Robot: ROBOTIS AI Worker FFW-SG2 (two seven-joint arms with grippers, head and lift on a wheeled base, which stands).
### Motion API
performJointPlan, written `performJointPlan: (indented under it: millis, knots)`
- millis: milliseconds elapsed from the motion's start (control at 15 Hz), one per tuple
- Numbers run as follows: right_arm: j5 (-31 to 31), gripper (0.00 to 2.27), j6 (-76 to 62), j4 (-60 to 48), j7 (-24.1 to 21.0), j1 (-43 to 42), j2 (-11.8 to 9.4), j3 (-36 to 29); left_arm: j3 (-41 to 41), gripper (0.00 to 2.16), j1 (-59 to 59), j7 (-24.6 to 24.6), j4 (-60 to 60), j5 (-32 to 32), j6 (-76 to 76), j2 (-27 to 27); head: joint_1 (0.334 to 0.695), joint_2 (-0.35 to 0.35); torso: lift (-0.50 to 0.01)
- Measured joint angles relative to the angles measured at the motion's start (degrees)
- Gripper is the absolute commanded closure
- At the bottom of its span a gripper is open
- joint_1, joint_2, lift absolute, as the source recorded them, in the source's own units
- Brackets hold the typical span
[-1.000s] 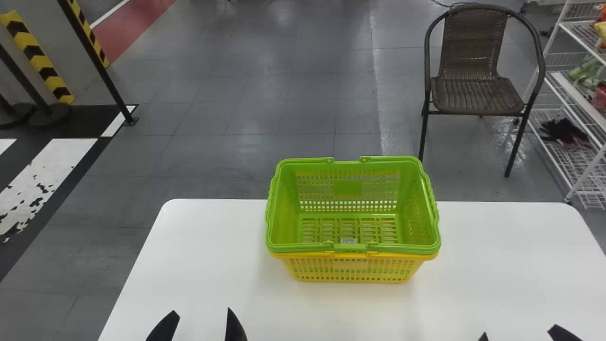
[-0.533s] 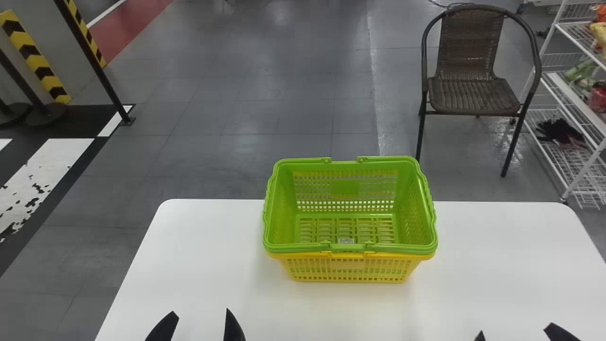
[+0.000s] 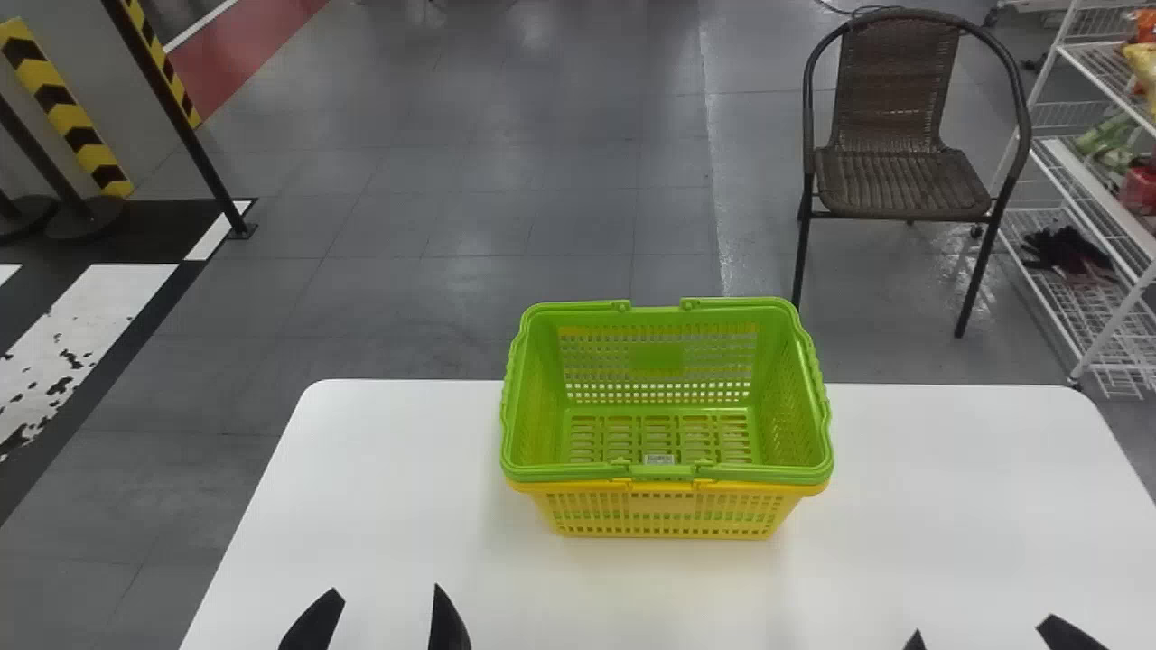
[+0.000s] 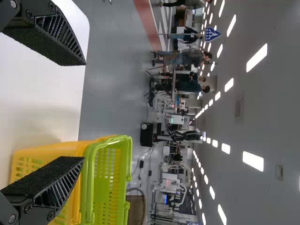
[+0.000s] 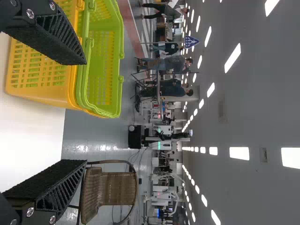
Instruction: Grasp handle with right gripper to insert into left gripper then lift and swing left to center
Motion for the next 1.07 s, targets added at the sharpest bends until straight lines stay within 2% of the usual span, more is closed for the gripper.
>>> performJointPlan:
  millis: [400,1067]
  knots:
    - [-0.06,0.06,-0.36,0.0,-0.02,0.18,-0.02,0.0,1.3,0.09,-2.99,-1.27,-5.7,-0.34,13.27,0.13,0.695,0.122,0.0]
    - [0.01,0.06,-0.86,-0.08,-0.08,0.37,0.05,0.0,5.7,0.08,-13.6,-3.83,-12.77,0.86,36.89,1.16,0.695,0.145,0.0]
